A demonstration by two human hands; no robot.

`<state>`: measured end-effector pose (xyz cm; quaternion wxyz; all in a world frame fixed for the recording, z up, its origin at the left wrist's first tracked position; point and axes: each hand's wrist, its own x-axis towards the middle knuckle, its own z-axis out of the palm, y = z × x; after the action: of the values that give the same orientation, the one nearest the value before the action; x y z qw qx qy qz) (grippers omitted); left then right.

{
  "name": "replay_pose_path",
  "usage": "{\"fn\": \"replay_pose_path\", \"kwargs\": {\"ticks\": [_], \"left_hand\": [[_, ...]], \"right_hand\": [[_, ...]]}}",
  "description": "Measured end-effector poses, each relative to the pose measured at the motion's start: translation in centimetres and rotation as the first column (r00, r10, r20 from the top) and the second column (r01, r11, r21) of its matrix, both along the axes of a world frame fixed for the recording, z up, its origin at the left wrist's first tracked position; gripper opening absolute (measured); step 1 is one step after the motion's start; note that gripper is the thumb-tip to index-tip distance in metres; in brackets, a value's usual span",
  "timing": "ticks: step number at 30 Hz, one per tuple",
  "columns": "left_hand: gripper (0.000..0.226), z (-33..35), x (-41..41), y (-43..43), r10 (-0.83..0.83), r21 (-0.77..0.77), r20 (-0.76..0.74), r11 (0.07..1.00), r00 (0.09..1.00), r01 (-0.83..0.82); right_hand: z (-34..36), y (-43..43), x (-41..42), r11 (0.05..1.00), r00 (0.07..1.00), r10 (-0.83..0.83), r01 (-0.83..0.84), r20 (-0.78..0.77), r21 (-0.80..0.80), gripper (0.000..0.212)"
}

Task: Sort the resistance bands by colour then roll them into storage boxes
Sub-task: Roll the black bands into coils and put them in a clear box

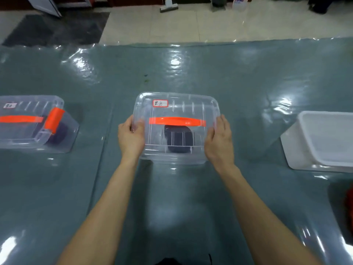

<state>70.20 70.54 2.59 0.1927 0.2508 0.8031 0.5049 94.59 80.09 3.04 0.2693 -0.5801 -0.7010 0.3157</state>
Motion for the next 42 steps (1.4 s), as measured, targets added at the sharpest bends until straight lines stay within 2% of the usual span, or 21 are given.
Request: {"fn": "replay_pose_path", "kwargs": {"ticks": [2,5,6,8,10,12,14,16,17,19,21,24,29,32,35,37,42], "left_hand": [[0.029,-1.6,-0.6,0.4,0.029,-0.162,-0.107,0.986,0.994,-0.046],[0.036,-3.5,-1.2,0.0,-0.076,-0.18,-0.126,0.982,0.989,0.052],[0.04,-4.1,-1.2,-0.3,-0.105,-0.186,-0.111,0.979,0.988,0.083],[0.043,-5.2,-1.0,-0.8,-0.102,-0.19,-0.08,0.978,0.992,0.086],[0.043,-5.4,-0.3,-0.8,-0.061,-0.18,-0.028,0.982,0.998,0.055],[0.059,-4.8,0.1,-0.5,0.027,-0.18,0.078,0.984,0.997,-0.013],[0.08,-4.5,-0.1,-0.3,0.118,-0.2,0.204,0.977,0.972,-0.076],[0.074,-4.5,-0.4,-0.3,0.18,-0.189,0.275,0.973,0.944,-0.131],[0.063,-4.5,-0.3,-0.4,0.194,-0.167,0.268,0.974,0.944,-0.153],[0.044,-4.3,0.3,-0.5,0.225,-0.108,0.163,0.972,0.961,-0.209],[0.035,-4.0,0.9,-0.5,0.238,-0.037,0.004,0.971,0.971,-0.238],[0.029,-3.9,1.8,-0.6,0.246,0.045,-0.099,0.969,0.964,-0.242],[0.027,-4.0,2.3,-0.8,0.304,0.124,-0.143,0.95,0.942,-0.288],[0.023,-3.9,2.6,-0.6,0.279,0.145,-0.236,0.957,0.931,-0.25],[0.03,-3.8,3.2,-1.0,0.263,0.142,-0.268,0.962,0.927,-0.232],[0.037,-4.1,3.6,-1.4,0.241,0.162,-0.269,0.966,0.933,-0.202],[0.041,-3.9,1.8,0.3,0.213,0.166,-0.222,0.97,0.951,-0.178]], "right_hand": [[0.2,-0.3,-0.2,1.0,1.0,-0.005,0.005,-0.006,0.014,0.056],[0.4,-0.9,0.0,1.0,1.0,0.011,-0.011,0.001,0.006,0.091],[0.0,-1.1,0.3,1.0,1.0,0.019,-0.019,0.015,-0.005,0.095],[-1.2,-1.6,0.7,1.0,0.999,0.025,-0.024,0.039,-0.006,0.077],[-2.1,-1.8,1.0,0.999,0.999,-0.036,0.035,-0.014,-0.041,0.063],[-2.0,-1.5,1.0,0.981,0.986,-0.154,0.145,-0.06,-0.13,0.069],[-2.3,-0.2,1.4,0.912,0.948,-0.295,0.243,-0.116,-0.33,0.086],[-2.4,1.1,2.2,0.799,0.892,-0.419,0.275,-0.167,-0.536,0.092],[-2.4,1.3,2.5,0.787,0.882,-0.427,0.252,-0.202,-0.562,0.081],[-2.5,0.8,2.8,0.888,0.91,-0.344,0.235,-0.231,-0.396,0.051],[-2.2,0.2,2.3,0.961,0.961,-0.238,0.212,-0.138,-0.179,0.039],[-2.2,-0.4,1.6,0.981,0.981,-0.189,0.19,-0.043,0.024,0.038],[-2.8,-0.6,1.3,0.965,0.986,-0.163,0.151,0.039,0.214,0.041],[-3.0,-0.4,1.3,0.963,0.987,-0.149,0.13,0.061,0.238,0.044],[-3.1,-1.0,1.4,0.961,0.989,-0.144,0.146,-0.027,0.233,0.047],[-3.0,-0.8,1.5,0.959,0.989,-0.141,0.15,-0.053,0.239,0.048],[-2.9,2.0,-0.1,0.971,0.996,-0.092,0.091,-0.007,0.222,0.05]]}}
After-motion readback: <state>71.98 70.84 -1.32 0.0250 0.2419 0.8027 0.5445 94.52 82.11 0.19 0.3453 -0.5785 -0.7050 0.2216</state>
